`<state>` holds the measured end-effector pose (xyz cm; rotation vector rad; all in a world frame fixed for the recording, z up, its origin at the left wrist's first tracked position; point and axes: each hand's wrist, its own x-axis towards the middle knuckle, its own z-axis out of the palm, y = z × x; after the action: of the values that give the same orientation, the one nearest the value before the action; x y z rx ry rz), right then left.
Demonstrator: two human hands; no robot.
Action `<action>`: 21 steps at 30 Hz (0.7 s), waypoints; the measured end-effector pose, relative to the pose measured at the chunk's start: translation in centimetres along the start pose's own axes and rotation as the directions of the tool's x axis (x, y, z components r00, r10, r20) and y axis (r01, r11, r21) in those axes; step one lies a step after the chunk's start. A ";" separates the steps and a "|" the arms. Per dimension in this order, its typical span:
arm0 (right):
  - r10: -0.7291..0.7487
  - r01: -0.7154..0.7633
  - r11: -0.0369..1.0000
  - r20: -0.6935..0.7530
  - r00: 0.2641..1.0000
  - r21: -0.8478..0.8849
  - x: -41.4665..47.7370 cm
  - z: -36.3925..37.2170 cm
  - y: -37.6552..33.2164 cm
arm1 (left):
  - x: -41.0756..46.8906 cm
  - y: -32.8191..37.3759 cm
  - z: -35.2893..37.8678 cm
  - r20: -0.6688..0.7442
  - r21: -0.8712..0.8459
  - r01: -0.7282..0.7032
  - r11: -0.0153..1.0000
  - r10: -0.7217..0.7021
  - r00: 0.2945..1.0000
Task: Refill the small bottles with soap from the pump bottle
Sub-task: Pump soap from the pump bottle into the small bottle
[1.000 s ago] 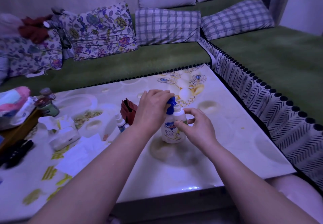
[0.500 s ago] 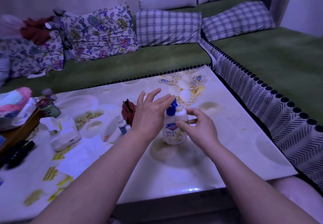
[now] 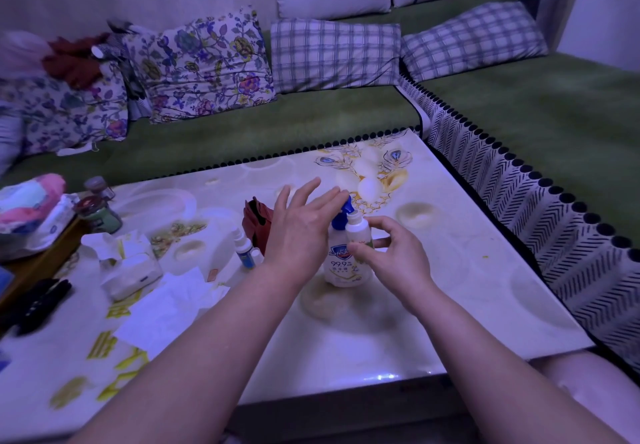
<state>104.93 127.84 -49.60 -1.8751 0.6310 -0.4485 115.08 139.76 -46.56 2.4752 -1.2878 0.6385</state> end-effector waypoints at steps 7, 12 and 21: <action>0.000 0.000 1.000 0.005 1.000 -0.031 0.0 -0.1 0.1 | -0.7 0.3 0.6 0.015 -0.015 0.007 1.000 -0.007 1.000; -0.014 0.014 0.999 -0.007 1.000 -0.050 0.0 0.0 0.1 | -0.4 0.3 0.3 0.037 -0.022 0.015 1.000 -0.015 0.999; 0.000 0.000 0.999 0.006 1.000 -0.043 0.2 -0.2 0.0 | -0.1 0.7 0.1 0.035 -0.072 0.075 0.995 -0.073 0.997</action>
<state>105.02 127.55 -49.51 -1.9162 0.6409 -0.4324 114.51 139.39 -46.63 2.4702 -1.2027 0.5265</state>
